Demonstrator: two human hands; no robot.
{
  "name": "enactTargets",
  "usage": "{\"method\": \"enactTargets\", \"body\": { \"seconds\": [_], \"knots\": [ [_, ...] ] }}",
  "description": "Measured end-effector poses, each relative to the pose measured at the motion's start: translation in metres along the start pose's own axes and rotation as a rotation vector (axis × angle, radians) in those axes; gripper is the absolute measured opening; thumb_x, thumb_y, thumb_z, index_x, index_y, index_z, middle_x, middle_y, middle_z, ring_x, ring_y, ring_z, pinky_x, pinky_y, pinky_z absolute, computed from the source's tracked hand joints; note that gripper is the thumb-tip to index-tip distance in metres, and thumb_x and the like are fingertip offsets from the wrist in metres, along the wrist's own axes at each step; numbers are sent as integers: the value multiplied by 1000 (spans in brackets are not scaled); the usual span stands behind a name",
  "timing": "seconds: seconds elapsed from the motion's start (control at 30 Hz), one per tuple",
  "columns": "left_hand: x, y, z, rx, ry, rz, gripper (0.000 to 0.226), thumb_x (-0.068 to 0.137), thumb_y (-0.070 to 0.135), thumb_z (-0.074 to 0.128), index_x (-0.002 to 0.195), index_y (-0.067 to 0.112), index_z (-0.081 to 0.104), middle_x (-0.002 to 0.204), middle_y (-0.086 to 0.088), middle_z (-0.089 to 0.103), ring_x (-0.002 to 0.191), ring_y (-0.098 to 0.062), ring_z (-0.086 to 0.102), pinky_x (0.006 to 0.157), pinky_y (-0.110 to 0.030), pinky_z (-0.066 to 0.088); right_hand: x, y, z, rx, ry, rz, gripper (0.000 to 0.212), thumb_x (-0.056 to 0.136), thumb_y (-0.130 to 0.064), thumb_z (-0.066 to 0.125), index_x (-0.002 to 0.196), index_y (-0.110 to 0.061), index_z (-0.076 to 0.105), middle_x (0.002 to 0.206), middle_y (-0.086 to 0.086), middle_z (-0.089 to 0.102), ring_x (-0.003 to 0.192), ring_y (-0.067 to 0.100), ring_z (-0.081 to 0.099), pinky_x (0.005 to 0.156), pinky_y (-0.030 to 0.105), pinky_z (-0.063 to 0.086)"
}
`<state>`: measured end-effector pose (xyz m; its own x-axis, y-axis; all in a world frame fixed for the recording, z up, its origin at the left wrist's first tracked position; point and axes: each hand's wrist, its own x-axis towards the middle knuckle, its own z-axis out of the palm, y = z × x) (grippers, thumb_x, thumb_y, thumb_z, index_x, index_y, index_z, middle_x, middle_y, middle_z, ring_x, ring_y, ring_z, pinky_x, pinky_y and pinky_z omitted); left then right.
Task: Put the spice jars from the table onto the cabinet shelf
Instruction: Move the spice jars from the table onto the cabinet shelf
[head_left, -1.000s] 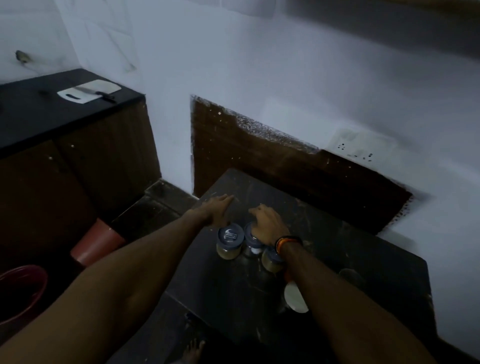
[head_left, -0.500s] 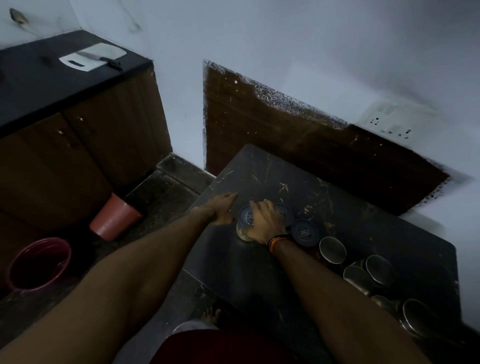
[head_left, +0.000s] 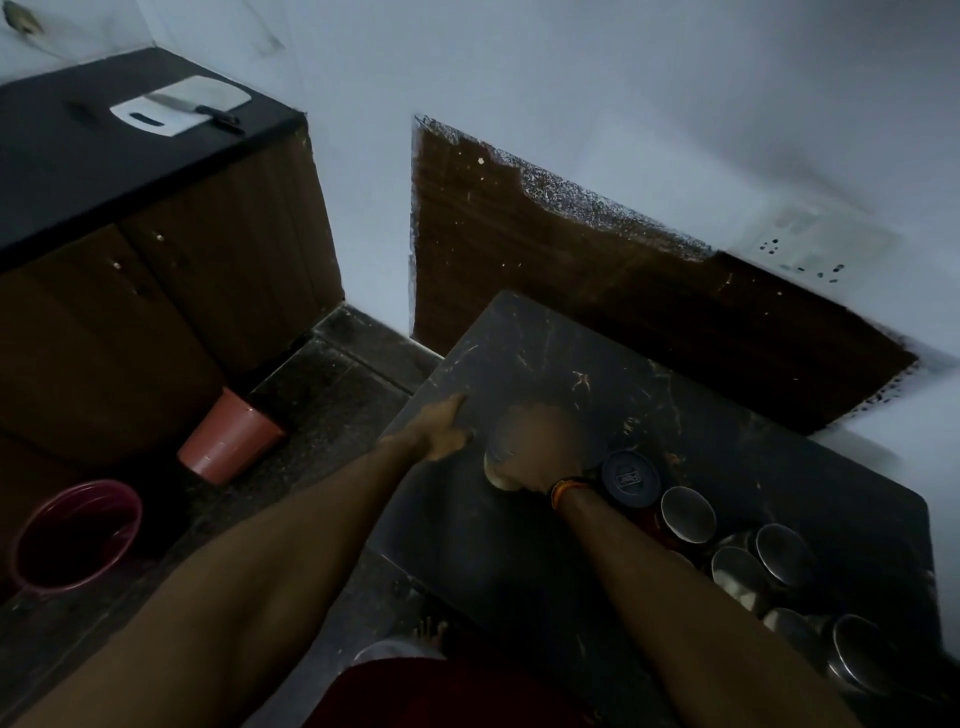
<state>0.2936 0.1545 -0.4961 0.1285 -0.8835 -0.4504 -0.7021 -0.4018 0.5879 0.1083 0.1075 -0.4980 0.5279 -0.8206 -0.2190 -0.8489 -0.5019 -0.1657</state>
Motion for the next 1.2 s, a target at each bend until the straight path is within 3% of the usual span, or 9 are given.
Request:
{"method": "enactTargets", "body": {
  "seconds": [0.07,0.17,0.23,0.37,0.53,0.7,0.83,0.97,1.2],
  "knots": [
    [0,-3,0,-117,30,-38,64,97,33,59,152,13,34,153,-13,42,137,-27,45,113,-43,38,4,0,-15,144,-28,23,91,68,-54,77,145,-21,41,133,8,47,124,30,44,101,42,43],
    [3,-7,1,-361,58,-94,25,102,32,51,121,17,59,124,-15,64,100,-19,62,96,-44,53,12,4,-43,332,-59,53,92,67,-44,83,146,-27,40,137,4,45,125,26,48,101,40,45],
    [6,-3,0,-568,50,-189,31,103,39,46,117,16,61,115,-15,66,90,-19,62,85,-43,57,14,10,-60,423,-45,47,94,64,-41,87,145,-28,41,139,2,45,126,23,48,101,38,46],
    [4,14,-2,-1058,-103,-325,53,102,53,39,126,10,60,116,-16,65,104,-32,63,88,-47,56,12,27,-91,544,59,-43,94,59,-41,93,141,-28,50,133,0,52,118,18,55,96,33,50],
    [-2,53,-1,-1531,-409,-228,60,98,59,39,129,11,56,128,-32,60,118,-47,59,97,-55,51,4,53,-127,762,134,-132,92,59,-35,94,141,-31,52,138,-8,53,122,12,56,97,34,54],
    [-2,94,-3,-1695,-430,-96,61,96,56,46,135,10,55,130,-31,59,114,-42,61,86,-47,55,-2,74,-160,848,163,-157,90,64,-24,93,142,-34,50,140,-10,52,123,7,54,98,33,54],
    [-1,123,-8,-1761,-418,21,61,91,48,58,136,7,56,133,-31,58,124,-44,56,98,-50,51,-9,91,-184,940,204,-175,85,69,-19,90,143,-30,51,146,-10,48,130,8,48,98,26,50],
    [-3,158,-12,-1802,-391,190,58,87,32,66,138,7,53,127,-30,63,119,-47,59,101,-55,49,-14,108,-197,1088,324,-139,76,68,-36,88,136,-29,57,142,-6,53,129,12,53,103,34,49],
    [-4,216,-11,-1638,-226,416,64,71,4,75,129,13,50,125,-20,61,111,-41,65,101,-63,47,-26,123,-216,1385,515,-25,53,73,-35,82,122,-19,69,121,7,70,111,26,67,87,35,58]
  ]
}}
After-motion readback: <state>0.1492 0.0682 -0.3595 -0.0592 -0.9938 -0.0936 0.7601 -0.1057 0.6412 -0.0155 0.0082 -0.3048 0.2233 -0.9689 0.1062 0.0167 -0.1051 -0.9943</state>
